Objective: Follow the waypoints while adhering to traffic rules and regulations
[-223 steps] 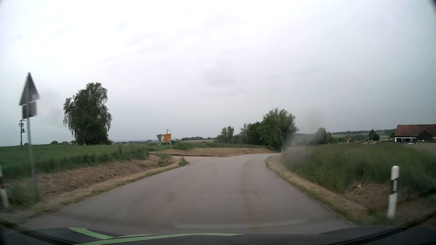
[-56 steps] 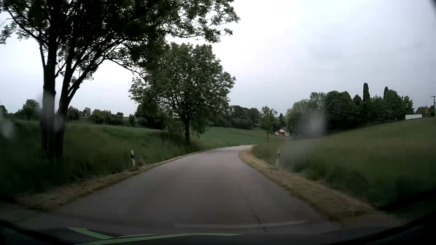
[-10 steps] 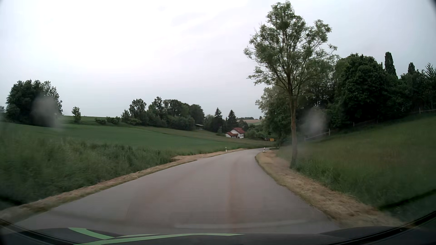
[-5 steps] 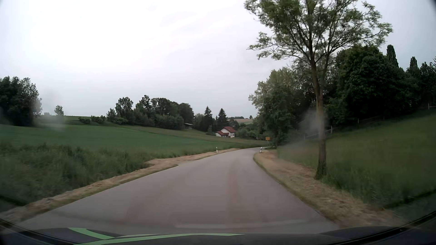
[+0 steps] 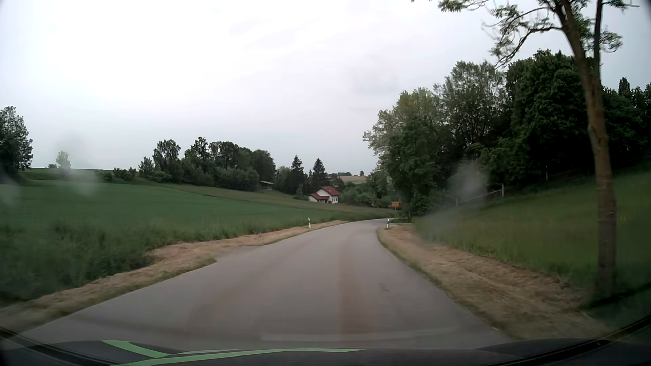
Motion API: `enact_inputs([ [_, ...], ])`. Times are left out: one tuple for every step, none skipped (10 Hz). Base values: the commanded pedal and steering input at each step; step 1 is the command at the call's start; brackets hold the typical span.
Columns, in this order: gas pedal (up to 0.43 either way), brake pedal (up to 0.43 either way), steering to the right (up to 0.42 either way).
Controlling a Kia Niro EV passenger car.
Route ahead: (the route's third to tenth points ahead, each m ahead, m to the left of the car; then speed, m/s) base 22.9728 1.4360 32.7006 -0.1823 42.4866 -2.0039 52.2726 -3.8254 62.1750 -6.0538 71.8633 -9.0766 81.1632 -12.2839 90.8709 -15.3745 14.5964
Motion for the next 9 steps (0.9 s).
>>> enact_inputs([
  [0.000, 0.085, 0.015],
  [0.000, 0.091, 0.014],
  [0.000, 0.098, 0.014],
  [0.000, 0.098, 0.014],
  [0.000, 0.104, 0.014],
  [0.000, 0.104, 0.014],
  [0.000, 0.110, 0.014],
  [0.000, 0.110, 0.015],
  [0.000, 0.116, 0.016],
])
